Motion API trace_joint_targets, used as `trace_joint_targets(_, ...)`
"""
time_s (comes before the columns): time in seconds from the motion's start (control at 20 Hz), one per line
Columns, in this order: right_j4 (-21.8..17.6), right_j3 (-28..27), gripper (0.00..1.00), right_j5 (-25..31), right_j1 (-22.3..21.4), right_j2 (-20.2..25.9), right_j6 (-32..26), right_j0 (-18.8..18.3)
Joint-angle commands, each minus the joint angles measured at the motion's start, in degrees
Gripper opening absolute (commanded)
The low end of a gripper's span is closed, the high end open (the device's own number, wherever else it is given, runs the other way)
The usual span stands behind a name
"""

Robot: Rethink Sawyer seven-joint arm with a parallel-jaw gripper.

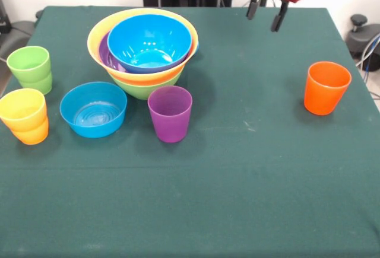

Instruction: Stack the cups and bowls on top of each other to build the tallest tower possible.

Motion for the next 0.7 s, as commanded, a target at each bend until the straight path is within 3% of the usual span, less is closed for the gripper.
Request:
trace_joint_targets(0.05,0.6,-2.3,1.00,-7.0,5.0,4.2,7.4,-2.7)
trace_joint_targets(0.55,-2.8,-3.4,1.00,-12.3,7.0,4.0,3.5,-4.7)
trace_joint_targets(0.7,-2.4,-3.1,1.00,-11.3,6.6,3.9,3.3,-5.1)
